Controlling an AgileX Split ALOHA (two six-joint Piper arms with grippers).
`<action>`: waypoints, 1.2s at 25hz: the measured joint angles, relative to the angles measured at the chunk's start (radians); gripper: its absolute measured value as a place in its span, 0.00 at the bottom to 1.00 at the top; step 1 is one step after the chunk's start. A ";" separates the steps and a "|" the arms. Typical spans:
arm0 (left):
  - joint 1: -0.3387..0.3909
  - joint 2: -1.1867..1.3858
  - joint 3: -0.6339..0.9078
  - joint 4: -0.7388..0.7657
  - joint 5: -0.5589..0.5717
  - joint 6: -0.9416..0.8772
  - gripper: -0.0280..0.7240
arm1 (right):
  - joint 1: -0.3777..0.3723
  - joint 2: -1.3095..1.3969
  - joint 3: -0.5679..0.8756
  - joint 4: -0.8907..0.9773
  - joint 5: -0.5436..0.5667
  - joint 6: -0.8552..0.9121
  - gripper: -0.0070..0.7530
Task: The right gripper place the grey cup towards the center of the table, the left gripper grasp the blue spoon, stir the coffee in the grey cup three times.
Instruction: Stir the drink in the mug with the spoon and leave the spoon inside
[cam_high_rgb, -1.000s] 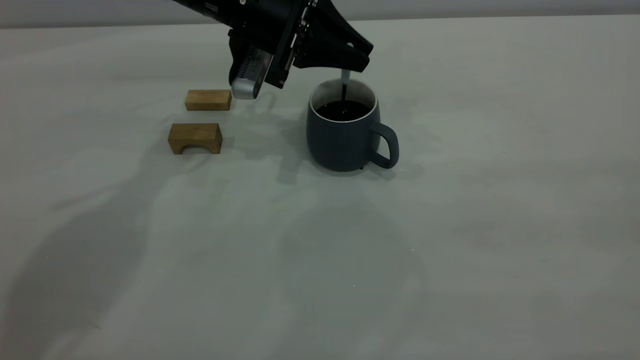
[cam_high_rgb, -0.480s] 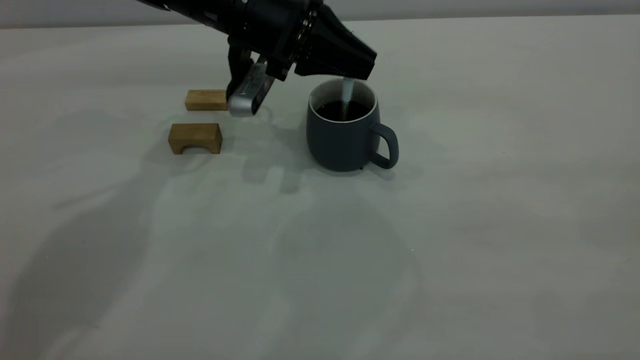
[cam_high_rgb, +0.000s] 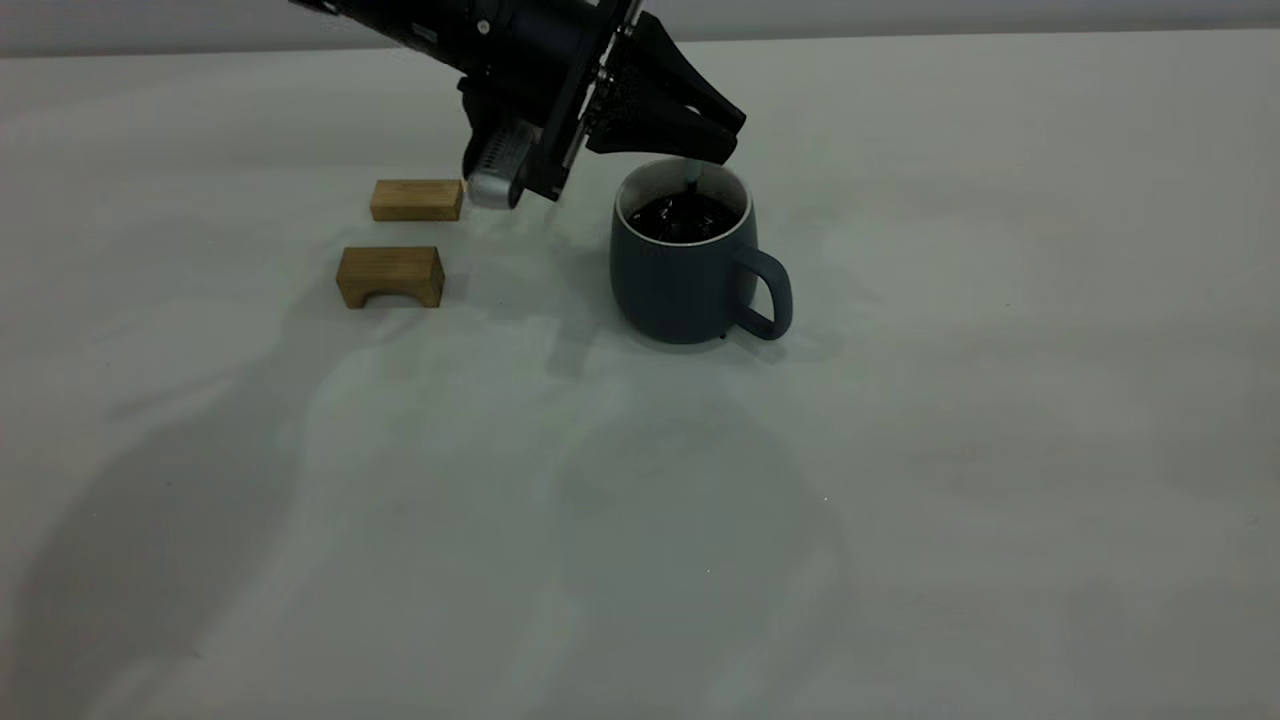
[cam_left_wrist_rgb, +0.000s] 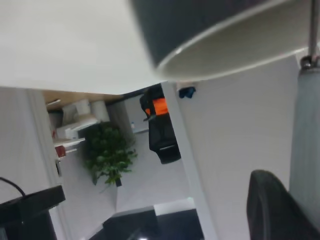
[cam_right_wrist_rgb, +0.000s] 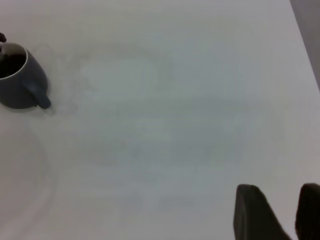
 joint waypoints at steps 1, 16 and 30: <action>0.000 0.001 0.000 -0.016 0.004 0.021 0.18 | 0.000 0.000 0.000 0.000 0.000 0.000 0.33; -0.001 0.002 0.000 0.050 0.070 -0.453 0.18 | 0.000 0.000 0.000 0.000 0.000 0.000 0.33; 0.028 -0.011 -0.071 0.094 0.074 -0.159 0.18 | 0.000 0.000 0.000 0.000 0.000 0.000 0.33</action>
